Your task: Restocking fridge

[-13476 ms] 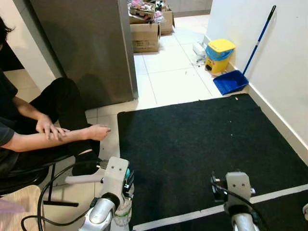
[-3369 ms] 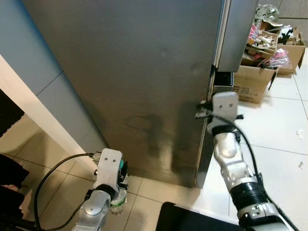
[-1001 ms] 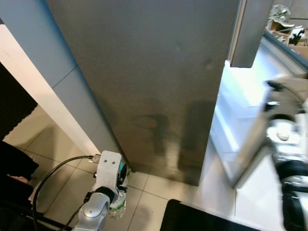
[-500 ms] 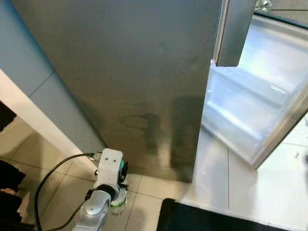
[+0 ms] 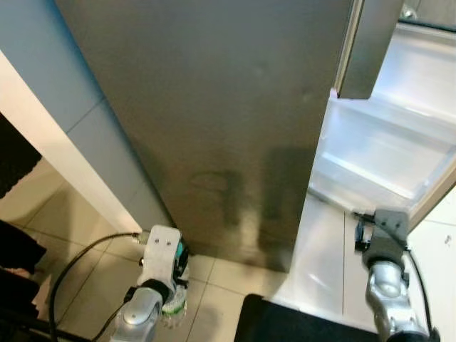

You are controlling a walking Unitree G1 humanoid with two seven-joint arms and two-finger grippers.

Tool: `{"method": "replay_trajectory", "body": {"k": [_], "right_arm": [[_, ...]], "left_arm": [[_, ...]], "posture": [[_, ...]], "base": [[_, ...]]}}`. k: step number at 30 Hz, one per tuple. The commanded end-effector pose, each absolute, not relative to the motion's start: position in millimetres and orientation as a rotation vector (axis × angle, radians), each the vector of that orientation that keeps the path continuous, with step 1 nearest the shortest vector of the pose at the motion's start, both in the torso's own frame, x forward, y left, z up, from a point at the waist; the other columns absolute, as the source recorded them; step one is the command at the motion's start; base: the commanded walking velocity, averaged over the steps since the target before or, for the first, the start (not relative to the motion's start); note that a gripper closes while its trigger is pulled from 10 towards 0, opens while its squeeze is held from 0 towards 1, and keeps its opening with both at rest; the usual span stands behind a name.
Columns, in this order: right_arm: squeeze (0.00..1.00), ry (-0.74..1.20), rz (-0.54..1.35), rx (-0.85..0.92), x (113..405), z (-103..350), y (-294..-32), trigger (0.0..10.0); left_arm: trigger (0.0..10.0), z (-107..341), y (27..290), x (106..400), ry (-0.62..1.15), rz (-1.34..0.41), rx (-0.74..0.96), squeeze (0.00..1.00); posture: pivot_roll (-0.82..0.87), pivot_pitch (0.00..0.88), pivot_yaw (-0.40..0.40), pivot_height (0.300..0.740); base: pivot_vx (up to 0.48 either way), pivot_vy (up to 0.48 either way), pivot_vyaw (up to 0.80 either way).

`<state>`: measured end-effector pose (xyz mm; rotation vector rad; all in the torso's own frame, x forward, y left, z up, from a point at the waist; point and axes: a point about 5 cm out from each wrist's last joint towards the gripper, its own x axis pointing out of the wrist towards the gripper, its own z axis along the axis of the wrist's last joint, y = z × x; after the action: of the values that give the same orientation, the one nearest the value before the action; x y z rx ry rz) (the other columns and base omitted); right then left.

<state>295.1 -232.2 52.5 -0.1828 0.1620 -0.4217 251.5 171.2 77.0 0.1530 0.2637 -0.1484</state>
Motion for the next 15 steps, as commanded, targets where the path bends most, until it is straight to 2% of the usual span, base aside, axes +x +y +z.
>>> {"method": "replay_trajectory", "body": {"k": [1,5,7,10,15], "right_arm": [[0.00,0.201,-0.432,-0.179,286.0,39.8,-228.5,10.0],[0.00,0.194,-0.402,-0.168,270.4,27.3,-212.7,10.0],[0.00,0.145,-0.317,-0.138,263.0,27.1,-186.5,10.0],[0.00,0.123,-0.272,-0.100,260.8,30.0,-171.5,10.0],[0.00,0.116,-0.278,-0.079,263.3,33.3,-169.4,10.0]], "left_arm": [[10.0,75.7,172.1,247.6,0.273,-0.164,0.155,0.00],[10.0,72.3,167.6,244.6,0.296,-0.210,0.144,0.00],[10.0,69.6,165.6,242.5,0.307,-0.236,0.149,0.00],[10.0,67.7,165.5,242.0,0.313,-0.240,0.166,0.00],[10.0,67.4,165.4,242.7,0.310,-0.244,0.179,0.00]], "posture": [[-0.07,0.229,0.111,0.740],[-0.07,0.231,0.113,0.740],[-0.07,0.232,0.112,0.740],[-0.07,0.232,0.111,0.740],[-0.07,0.231,0.113,0.740]], "base": [[0.000,0.000,0.00],[0.000,0.000,0.00],[0.000,0.000,0.00],[0.000,0.000,0.00],[0.000,0.000,0.00]]}}
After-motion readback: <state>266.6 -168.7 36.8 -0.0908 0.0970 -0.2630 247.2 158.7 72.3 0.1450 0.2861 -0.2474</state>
